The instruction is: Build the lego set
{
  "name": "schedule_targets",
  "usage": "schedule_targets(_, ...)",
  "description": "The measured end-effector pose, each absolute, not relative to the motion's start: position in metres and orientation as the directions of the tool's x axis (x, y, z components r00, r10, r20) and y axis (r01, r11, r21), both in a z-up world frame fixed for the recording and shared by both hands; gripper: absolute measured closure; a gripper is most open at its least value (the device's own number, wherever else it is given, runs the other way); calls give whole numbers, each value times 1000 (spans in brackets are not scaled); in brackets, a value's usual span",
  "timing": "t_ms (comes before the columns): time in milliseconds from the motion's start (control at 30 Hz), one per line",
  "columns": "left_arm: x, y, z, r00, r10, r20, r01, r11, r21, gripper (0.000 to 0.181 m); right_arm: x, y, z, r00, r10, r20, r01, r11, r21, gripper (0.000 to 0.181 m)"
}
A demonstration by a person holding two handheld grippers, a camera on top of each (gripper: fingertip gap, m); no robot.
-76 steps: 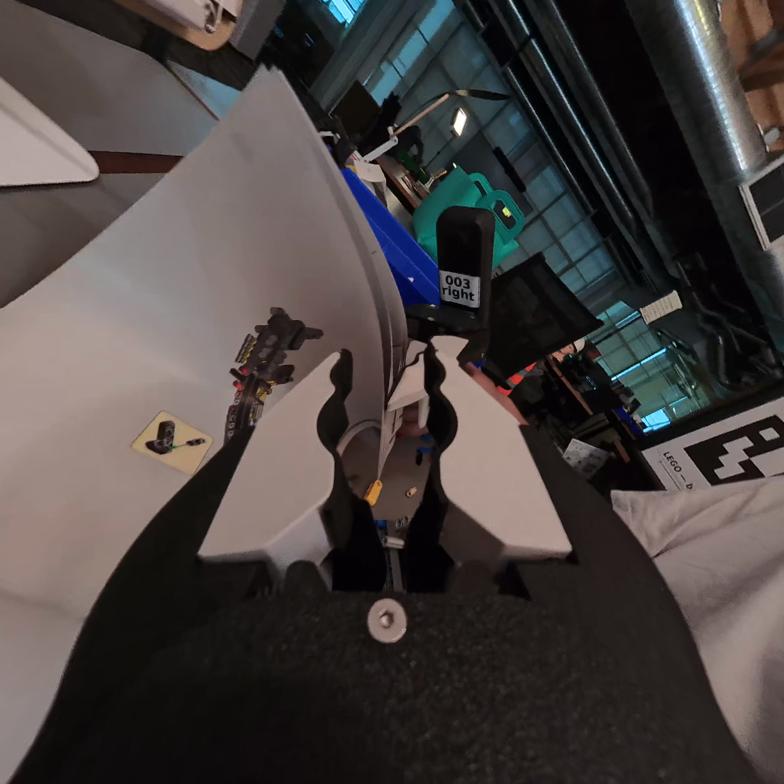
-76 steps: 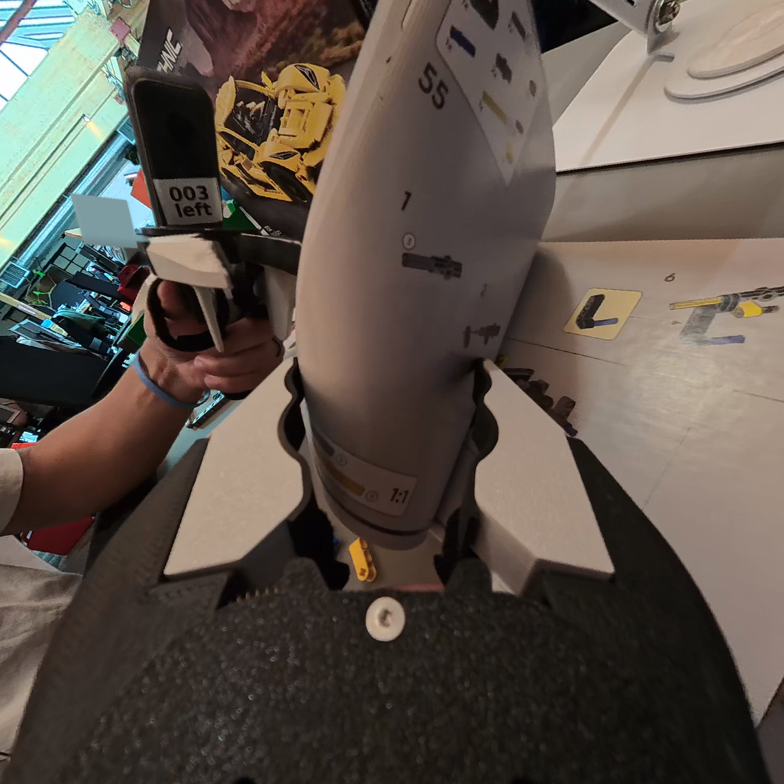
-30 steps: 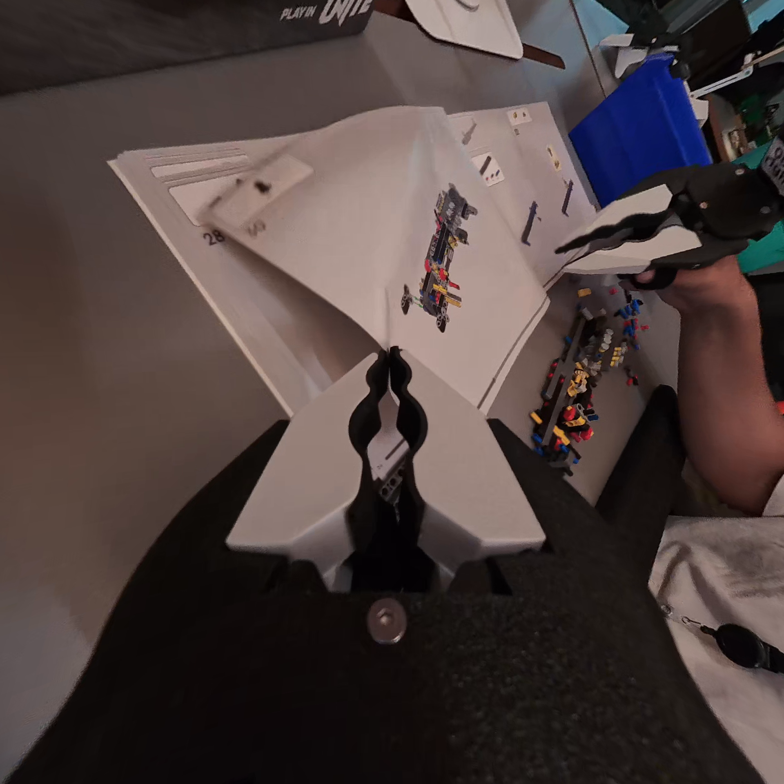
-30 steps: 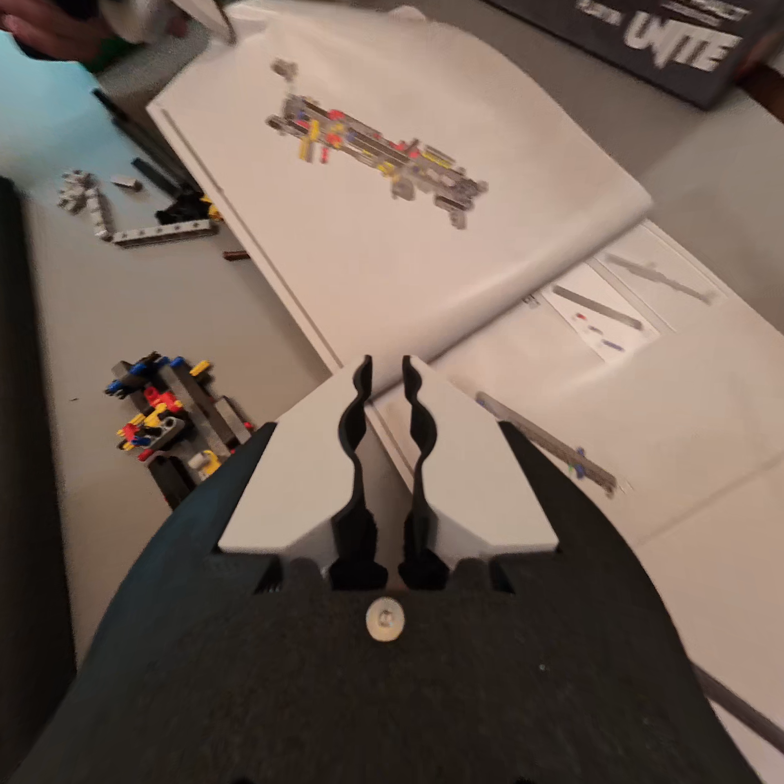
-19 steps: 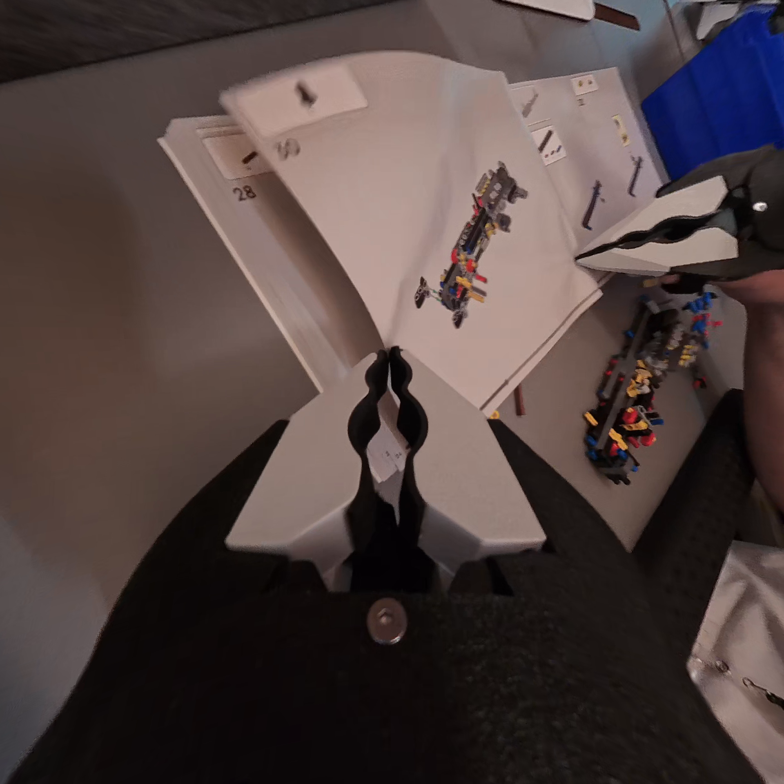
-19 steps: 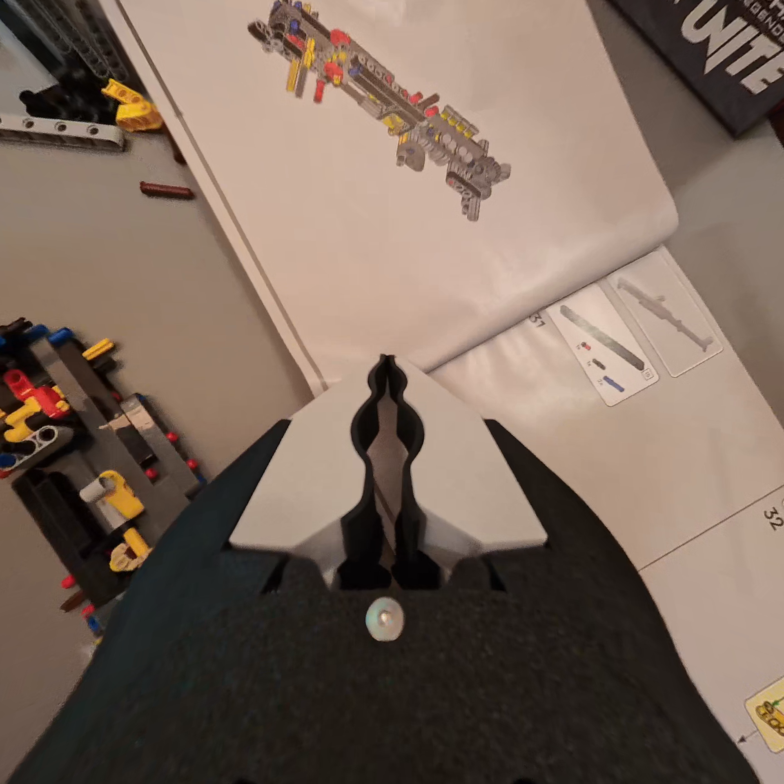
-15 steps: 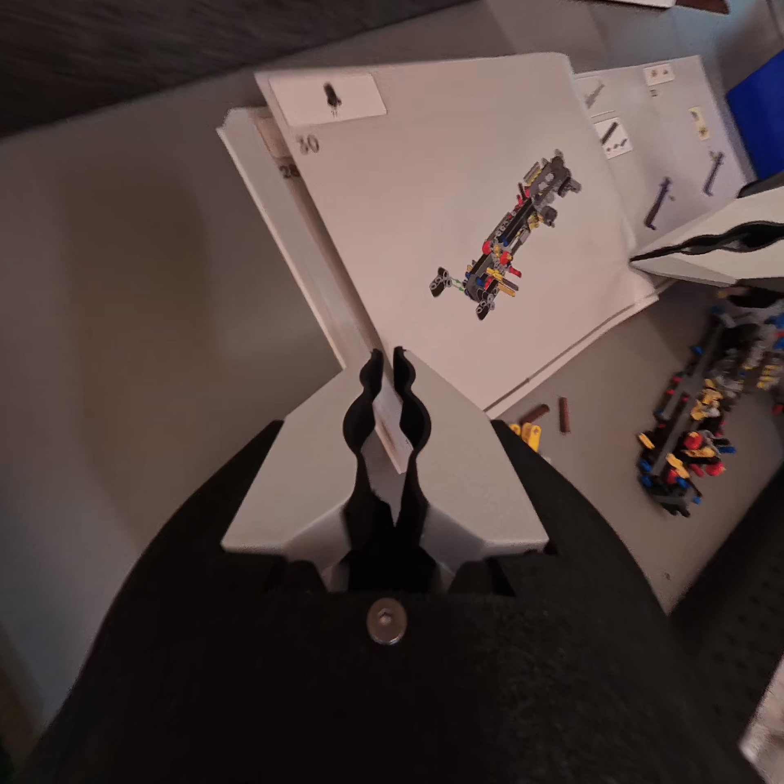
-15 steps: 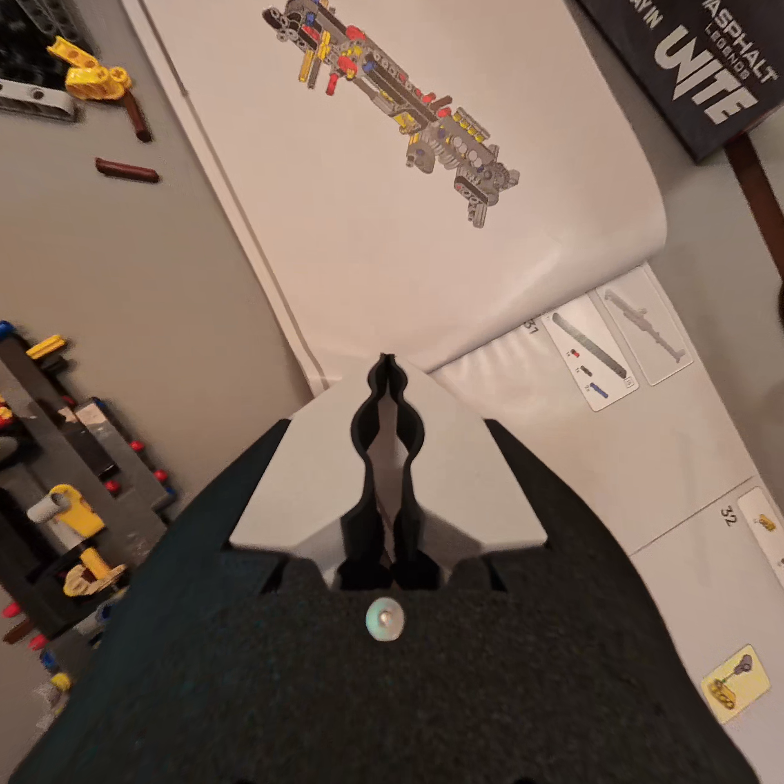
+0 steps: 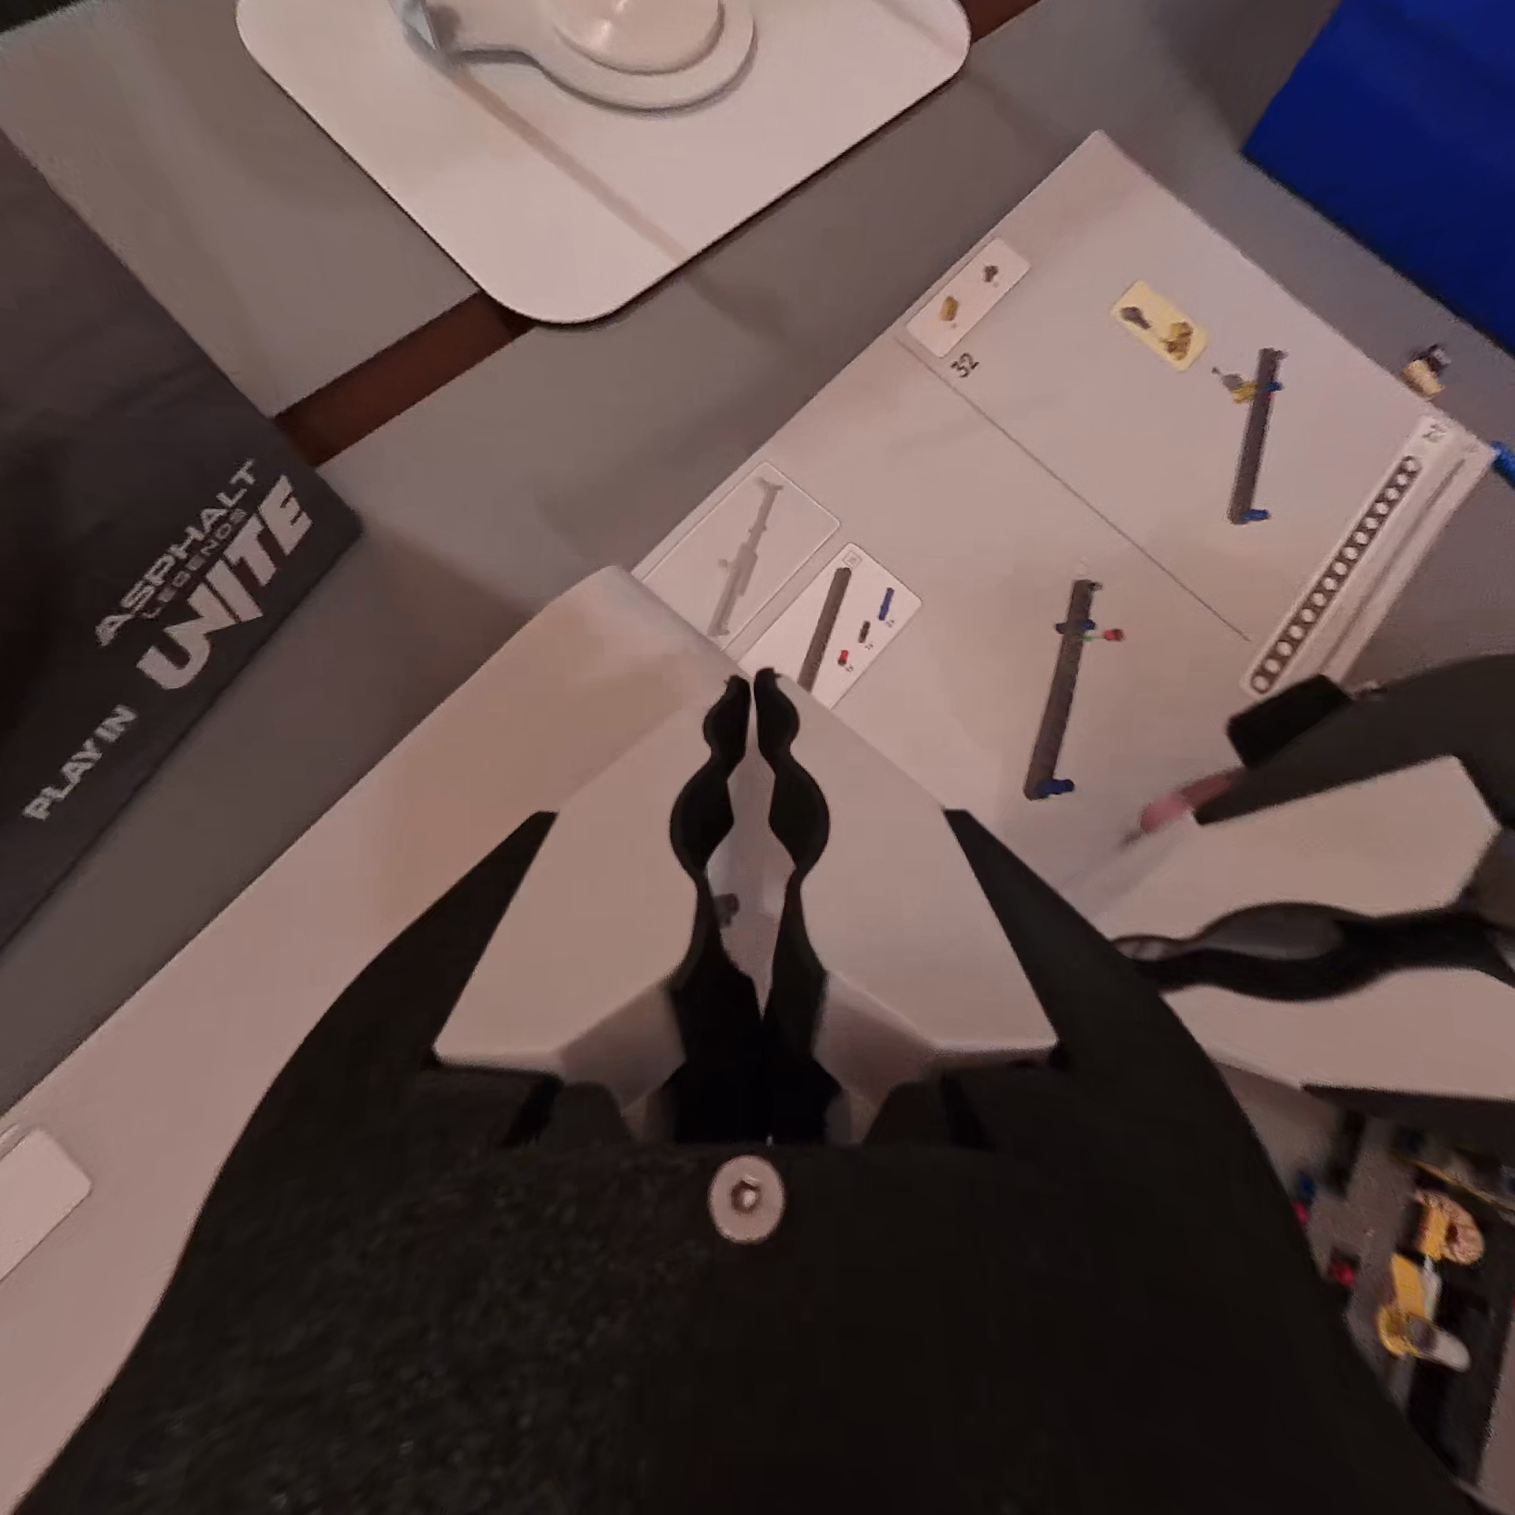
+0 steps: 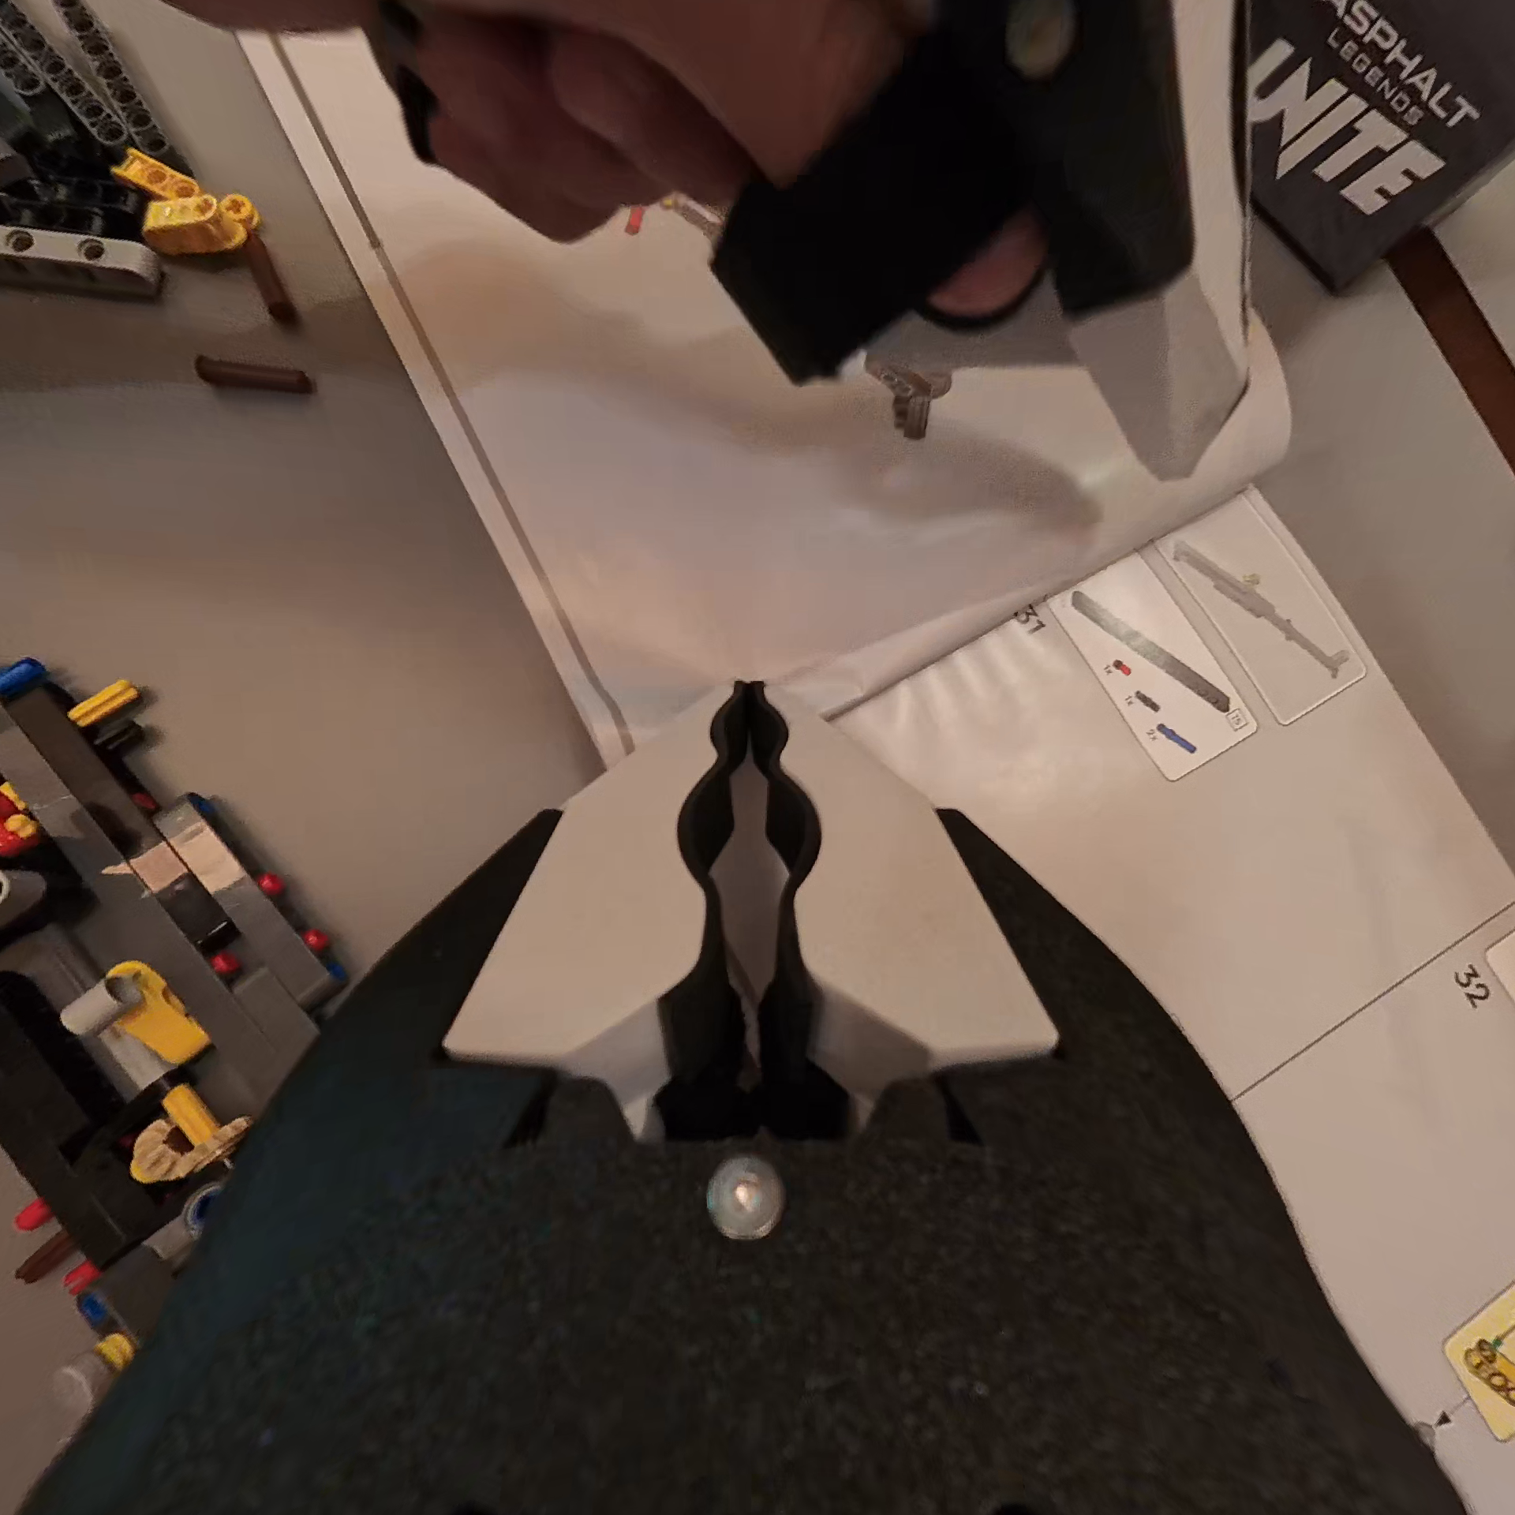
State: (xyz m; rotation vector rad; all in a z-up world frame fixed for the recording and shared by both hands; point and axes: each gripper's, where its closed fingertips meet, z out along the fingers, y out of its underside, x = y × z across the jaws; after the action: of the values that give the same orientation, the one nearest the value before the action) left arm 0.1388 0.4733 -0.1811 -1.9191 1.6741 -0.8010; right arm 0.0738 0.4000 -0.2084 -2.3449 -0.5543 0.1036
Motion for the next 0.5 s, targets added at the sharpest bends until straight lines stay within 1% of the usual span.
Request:
schedule_targets(133,140,475,-206,101,-991,85,-762,-132,-633,181,74,400,-208,903,418,101,377,-656,-654,181)
schedule_targets(200,140,474,-208,105,-989,103,-752,-147,-642,181,74,400,-209,903,418,96,374,-659,-652,181)
schedule_targets(400,139,473,-210,126,-984,127,-760,-178,-626,181,74,400,-209,905,416,88,369,-666,-649,181)
schedule_targets(500,140,473,-210,127,-980,154,-738,-197,-646,181,74,401,-209,908,410,83,360,-666,-654,181)
